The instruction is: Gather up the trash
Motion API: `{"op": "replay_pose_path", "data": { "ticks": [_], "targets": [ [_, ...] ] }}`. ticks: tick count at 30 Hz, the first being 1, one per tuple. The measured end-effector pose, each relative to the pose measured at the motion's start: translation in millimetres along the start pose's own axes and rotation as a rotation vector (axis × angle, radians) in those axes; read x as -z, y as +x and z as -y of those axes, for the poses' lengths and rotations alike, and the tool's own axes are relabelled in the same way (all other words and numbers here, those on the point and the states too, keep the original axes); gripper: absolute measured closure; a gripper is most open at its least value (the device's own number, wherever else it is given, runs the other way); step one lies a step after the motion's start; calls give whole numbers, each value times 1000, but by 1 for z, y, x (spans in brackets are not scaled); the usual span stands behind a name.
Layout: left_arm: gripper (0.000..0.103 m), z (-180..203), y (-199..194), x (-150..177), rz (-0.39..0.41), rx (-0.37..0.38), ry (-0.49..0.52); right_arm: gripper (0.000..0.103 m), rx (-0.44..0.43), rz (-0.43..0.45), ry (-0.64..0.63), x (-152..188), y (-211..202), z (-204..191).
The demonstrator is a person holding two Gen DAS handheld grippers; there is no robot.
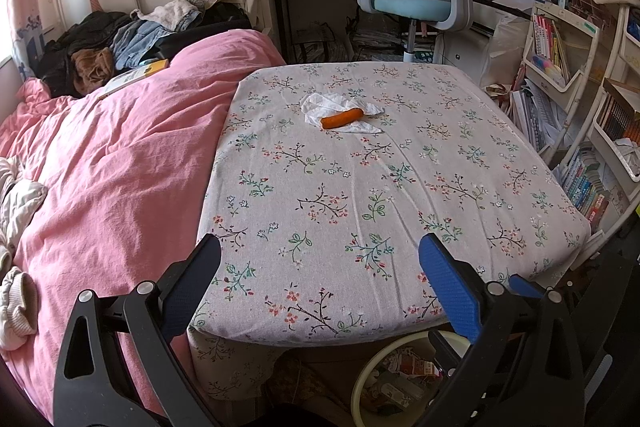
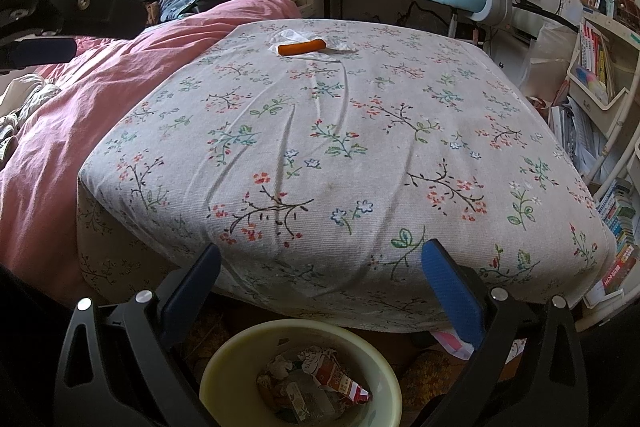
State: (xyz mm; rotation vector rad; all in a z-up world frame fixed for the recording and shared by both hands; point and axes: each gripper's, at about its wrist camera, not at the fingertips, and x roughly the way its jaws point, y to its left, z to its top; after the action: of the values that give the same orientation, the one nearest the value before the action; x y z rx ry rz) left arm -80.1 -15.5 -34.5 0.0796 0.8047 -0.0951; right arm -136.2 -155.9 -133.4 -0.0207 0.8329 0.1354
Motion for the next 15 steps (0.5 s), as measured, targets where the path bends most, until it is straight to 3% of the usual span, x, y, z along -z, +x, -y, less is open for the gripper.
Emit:
{"op": "replay_pose_path", "data": {
  "ticks": [15],
  "targets": [
    [7,0,0,0,0,0,1,6,1,0,-1,0,0,0]
  ]
}}
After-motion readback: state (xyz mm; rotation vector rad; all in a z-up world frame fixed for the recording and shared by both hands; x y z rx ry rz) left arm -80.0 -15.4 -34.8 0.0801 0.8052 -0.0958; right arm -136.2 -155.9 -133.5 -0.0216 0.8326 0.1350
